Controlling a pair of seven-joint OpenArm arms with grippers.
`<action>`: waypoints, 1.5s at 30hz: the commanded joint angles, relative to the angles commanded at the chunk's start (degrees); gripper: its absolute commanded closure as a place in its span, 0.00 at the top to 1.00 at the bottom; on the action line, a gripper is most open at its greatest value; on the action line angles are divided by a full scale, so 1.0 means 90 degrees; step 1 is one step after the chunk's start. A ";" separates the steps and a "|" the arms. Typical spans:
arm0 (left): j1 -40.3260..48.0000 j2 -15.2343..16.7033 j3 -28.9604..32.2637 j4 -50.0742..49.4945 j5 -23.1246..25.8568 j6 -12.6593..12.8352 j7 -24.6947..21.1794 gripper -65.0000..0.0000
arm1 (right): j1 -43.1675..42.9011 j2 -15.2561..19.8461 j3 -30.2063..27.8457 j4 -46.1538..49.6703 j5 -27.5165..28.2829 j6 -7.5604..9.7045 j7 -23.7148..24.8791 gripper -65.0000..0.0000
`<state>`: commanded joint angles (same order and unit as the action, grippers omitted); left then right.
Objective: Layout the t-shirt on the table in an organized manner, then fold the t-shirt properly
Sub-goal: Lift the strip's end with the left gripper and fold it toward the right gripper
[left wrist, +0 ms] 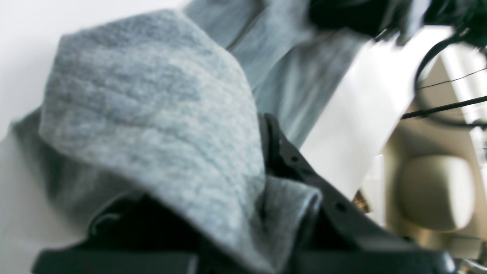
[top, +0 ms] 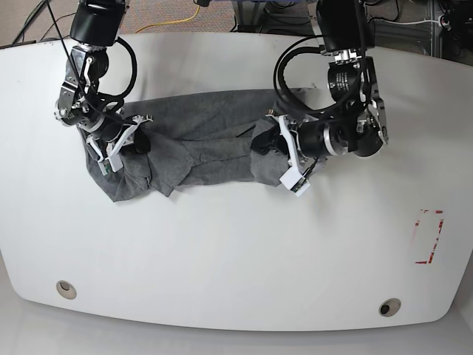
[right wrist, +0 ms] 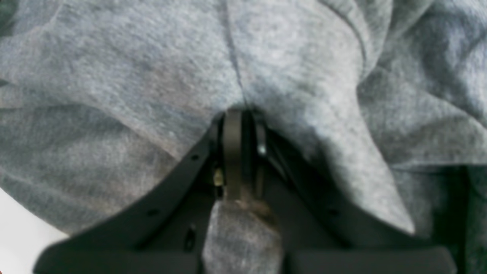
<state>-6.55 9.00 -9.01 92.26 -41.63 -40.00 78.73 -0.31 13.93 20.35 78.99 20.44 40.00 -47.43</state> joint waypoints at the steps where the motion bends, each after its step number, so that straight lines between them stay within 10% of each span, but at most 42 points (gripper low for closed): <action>1: -0.0059 0.0000 0.0000 -0.0127 0.0000 0.0000 -0.0029 0.03 | 0.0000 0.0000 0.0000 0.0000 0.0000 0.0000 0.0000 0.06; 8: -0.0176 0.0000 0.0000 -0.0596 -0.0020 0.0000 -0.0039 0.10 | 0.0000 0.0000 0.0000 0.0000 0.0000 0.0000 0.0000 0.06; 15: -0.0303 0.0000 0.0107 -0.0596 -0.0274 0.0000 0.0000 0.54 | 0.0000 -0.0010 0.0000 0.0000 0.0000 0.0000 0.0000 0.06; 31: -0.1133 0.0000 0.1192 -0.0557 -0.1758 0.0000 0.0000 0.55 | 0.0010 -0.0088 -0.0479 0.0010 -0.0557 0.0000 0.0000 0.06; 45: -0.0195 -0.2109 0.0625 -0.0361 -0.1241 0.0000 -0.0938 0.43 | 0.0039 -0.0147 -0.0459 0.0029 -0.0527 0.0000 0.0000 0.06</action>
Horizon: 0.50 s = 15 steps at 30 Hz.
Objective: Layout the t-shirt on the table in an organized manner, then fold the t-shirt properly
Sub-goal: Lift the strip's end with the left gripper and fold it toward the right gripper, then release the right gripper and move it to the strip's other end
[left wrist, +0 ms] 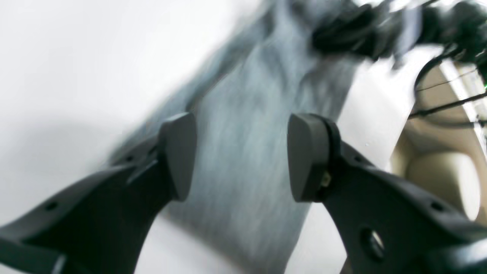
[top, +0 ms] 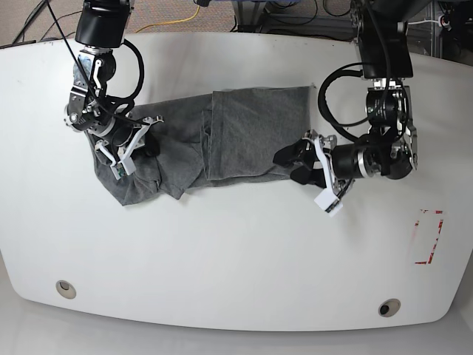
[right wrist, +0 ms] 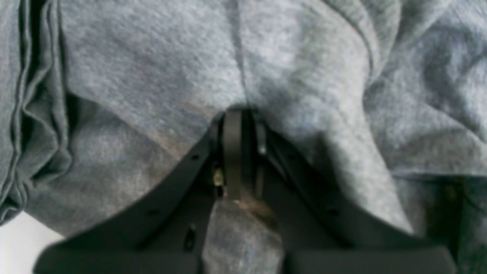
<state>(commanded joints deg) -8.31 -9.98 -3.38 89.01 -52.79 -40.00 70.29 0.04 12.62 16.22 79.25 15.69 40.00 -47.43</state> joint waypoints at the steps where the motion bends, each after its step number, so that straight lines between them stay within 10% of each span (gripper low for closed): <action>1: 0.0088 -0.0039 0.0000 0.0000 0.0049 0.0000 -0.0059 0.38 | 0.0000 0.0000 0.0000 0.0000 0.0000 0.0000 0.0000 0.06; 8: 0.0430 -0.0039 0.0020 0.0010 0.0713 0.0000 -0.0088 0.08 | 0.0000 -0.0010 0.0010 0.0000 0.0000 0.0000 0.0000 0.06; 15: 0.0469 0.0078 0.0078 0.0000 0.1377 0.0000 -0.0098 0.06 | 0.0000 -0.0010 0.0010 0.0000 0.0000 0.0000 0.0000 0.06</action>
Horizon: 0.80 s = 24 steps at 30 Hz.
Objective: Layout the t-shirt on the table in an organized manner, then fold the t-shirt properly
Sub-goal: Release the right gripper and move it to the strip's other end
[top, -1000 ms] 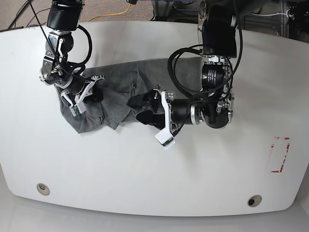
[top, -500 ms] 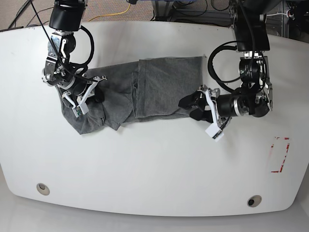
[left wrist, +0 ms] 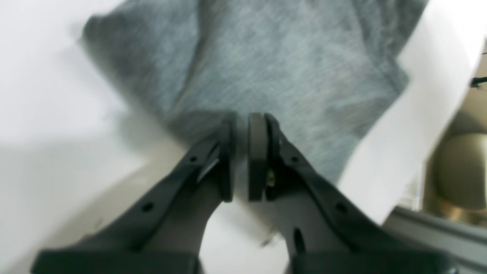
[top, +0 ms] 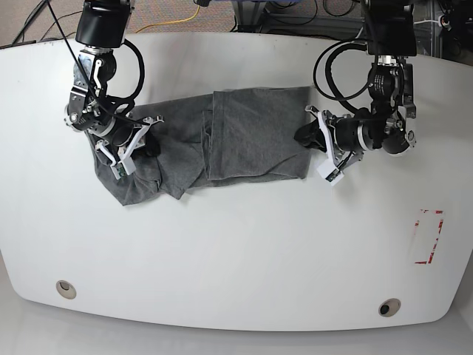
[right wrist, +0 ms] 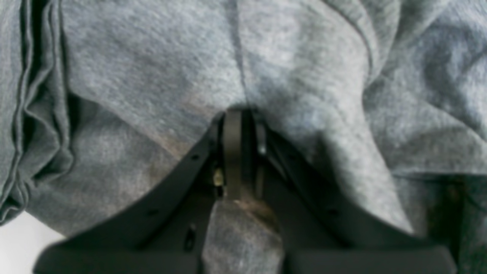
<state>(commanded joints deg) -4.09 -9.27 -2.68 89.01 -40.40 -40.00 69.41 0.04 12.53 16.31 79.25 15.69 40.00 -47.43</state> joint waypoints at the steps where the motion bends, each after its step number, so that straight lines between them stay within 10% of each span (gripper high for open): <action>1: 0.0000 0.0020 0.0010 -0.0010 0.0078 0.0000 0.0000 0.06 | 0.0000 0.0000 0.0000 0.0000 0.0000 0.0000 0.0000 0.06; 18: -0.0107 -0.0059 0.0869 -0.1661 0.0313 0.0000 -0.1289 0.07 | -0.0020 -0.0176 0.0000 0.0625 0.0010 0.0000 -0.0098 0.07; 24: -0.0156 -0.0371 0.1055 -0.2422 0.0303 0.0000 -0.1797 0.07 | 0.0010 -0.0244 0.0000 0.1319 0.0020 0.0000 -0.0537 0.32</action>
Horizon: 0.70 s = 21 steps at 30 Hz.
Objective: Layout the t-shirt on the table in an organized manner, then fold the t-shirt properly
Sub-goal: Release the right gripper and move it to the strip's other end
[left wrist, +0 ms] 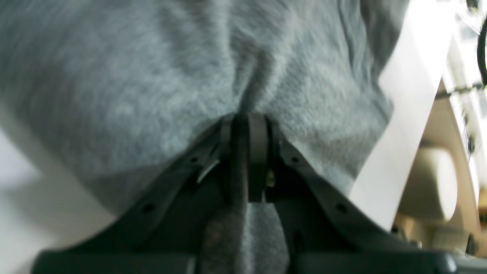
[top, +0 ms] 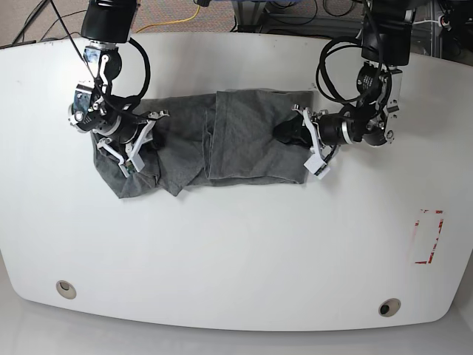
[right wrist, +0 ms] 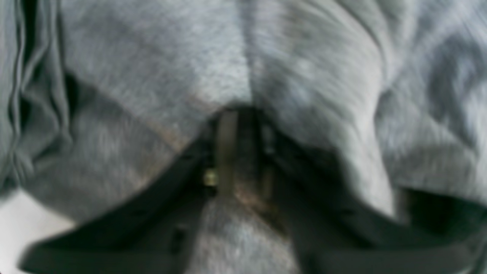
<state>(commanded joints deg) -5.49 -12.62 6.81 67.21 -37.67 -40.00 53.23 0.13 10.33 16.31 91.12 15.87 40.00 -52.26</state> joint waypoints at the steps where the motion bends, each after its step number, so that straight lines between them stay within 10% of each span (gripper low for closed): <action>1: 0.0000 -0.0059 -0.0010 -0.0020 -0.0010 0.0000 0.0000 0.07 | 0.0000 -0.0059 0.0010 0.0205 0.0000 0.0000 -0.0020 0.40; 6: 0.0020 -0.0195 -0.0020 -0.0020 0.0000 0.0000 0.0010 0.07 | 0.0039 -0.0098 0.0059 0.1211 0.0000 0.0000 -0.0684 0.64; 12: 0.0020 -0.0274 -0.0010 -0.0020 -0.0010 0.0000 0.0010 0.07 | 0.0518 -0.0381 0.1065 0.2012 0.0000 0.0000 -0.1680 0.70; 21: 0.0029 -0.0274 -0.0020 -0.0029 0.0000 0.0000 0.0020 0.07 | 0.1289 0.0186 0.2022 0.0625 0.0000 0.0000 -0.2149 0.87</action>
<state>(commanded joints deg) -5.23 -15.08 6.64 66.95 -37.67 -40.00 53.41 11.74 12.00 34.51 96.75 15.87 40.00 -71.60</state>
